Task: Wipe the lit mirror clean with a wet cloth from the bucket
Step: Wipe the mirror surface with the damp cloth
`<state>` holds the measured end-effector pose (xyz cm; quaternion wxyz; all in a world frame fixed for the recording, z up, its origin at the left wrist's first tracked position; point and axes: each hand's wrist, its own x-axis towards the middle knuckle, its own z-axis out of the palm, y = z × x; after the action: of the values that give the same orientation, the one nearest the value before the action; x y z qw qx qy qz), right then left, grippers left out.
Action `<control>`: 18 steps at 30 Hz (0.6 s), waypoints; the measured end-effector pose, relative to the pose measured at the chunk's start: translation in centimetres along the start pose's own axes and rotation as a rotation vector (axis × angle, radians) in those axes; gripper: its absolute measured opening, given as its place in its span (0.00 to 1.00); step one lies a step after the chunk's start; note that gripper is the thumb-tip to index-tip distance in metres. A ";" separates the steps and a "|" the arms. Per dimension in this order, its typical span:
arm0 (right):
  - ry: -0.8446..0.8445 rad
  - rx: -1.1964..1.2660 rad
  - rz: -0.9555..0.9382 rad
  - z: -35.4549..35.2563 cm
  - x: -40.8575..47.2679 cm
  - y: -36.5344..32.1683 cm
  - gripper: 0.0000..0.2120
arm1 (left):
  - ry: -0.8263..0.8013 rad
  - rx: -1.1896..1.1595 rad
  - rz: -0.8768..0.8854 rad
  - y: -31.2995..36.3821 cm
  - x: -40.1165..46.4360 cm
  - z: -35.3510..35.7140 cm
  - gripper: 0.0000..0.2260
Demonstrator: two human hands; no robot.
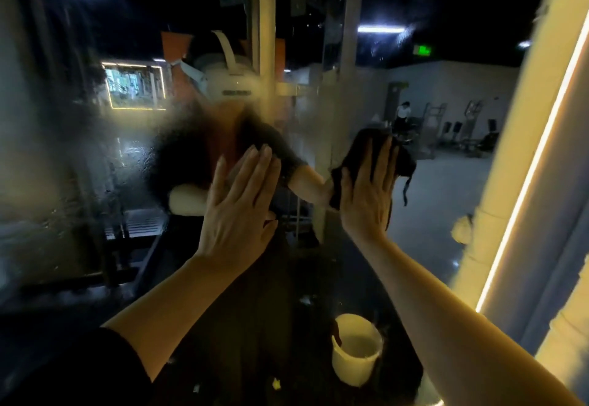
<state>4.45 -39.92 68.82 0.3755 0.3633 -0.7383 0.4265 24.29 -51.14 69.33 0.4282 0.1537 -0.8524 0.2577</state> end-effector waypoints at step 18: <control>0.084 -0.037 -0.158 -1.8 7.3 -1.8 0.29 | 0.047 0.200 0.121 -2.1 12.4 -4.7 0.41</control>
<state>3.17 -40.54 76.45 0.4453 0.3954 -0.6987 0.3964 21.11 -50.75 82.32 0.4143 0.1381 -0.8199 0.3703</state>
